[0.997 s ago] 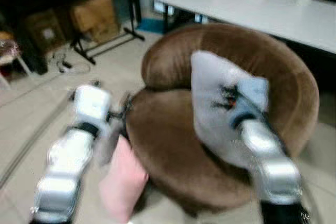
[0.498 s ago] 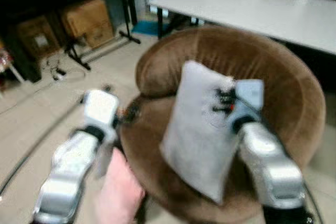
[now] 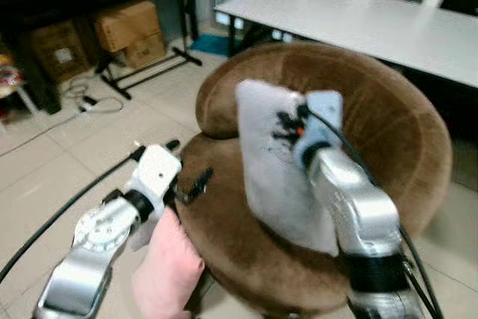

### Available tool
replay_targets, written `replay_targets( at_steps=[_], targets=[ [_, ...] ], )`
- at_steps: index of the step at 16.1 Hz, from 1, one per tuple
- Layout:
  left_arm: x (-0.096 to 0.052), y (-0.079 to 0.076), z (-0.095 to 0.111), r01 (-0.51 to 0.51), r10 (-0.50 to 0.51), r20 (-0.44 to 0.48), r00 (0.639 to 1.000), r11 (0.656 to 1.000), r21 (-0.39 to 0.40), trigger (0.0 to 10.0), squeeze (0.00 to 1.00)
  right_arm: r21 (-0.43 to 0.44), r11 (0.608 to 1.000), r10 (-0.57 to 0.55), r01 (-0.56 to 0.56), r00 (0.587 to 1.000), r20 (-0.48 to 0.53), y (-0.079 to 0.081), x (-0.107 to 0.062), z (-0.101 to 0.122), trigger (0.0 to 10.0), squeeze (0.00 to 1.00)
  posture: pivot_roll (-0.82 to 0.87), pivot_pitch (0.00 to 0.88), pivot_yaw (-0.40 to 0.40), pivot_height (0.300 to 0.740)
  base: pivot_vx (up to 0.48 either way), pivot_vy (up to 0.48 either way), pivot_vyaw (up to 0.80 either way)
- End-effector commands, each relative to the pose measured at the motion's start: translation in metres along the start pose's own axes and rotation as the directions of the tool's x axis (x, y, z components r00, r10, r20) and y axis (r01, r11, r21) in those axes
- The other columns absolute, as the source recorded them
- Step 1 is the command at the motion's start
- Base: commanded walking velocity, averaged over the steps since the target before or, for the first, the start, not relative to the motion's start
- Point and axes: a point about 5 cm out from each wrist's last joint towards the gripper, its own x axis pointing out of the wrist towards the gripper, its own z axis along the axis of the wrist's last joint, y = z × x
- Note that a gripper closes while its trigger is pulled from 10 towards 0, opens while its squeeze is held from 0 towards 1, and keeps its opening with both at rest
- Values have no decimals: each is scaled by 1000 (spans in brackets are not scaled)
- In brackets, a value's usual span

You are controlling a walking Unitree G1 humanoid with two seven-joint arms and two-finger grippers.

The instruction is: Move the pillow to the sofa from floor

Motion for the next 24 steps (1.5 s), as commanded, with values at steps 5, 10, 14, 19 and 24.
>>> replay_targets(
  at_steps=[5,10,14,19,24],
  targets=[
    [-5,3,-2,104,-103,-46,994,994,34,10000,0,155,977,-153,147,988,28,-11,51,34,10000,0,48,0,-10,740,0,0,0],
    [-11,-8,-5,197,-198,-49,979,980,-18,10000,0,238,822,-518,517,853,-61,-98,52,20,10000,0,52,0,-17,740,0,0,0],
    [-10,-10,-3,239,-241,-16,970,967,-90,10000,0,154,758,-616,634,773,-152,-130,43,-11,10000,0,43,0,-4,740,0,0,0],
    [-6,-5,-1,226,-226,0,974,971,-75,10000,0,106,792,-584,602,797,-156,-134,44,-18,10000,110,57,0,-11,740,0,0,0],
    [-4,-1,3,196,-195,29,980,977,-78,10000,0,145,796,-592,587,806,-11,-153,41,14,10000,1000,69,0,-21,740,0,0,0]
  ],
)
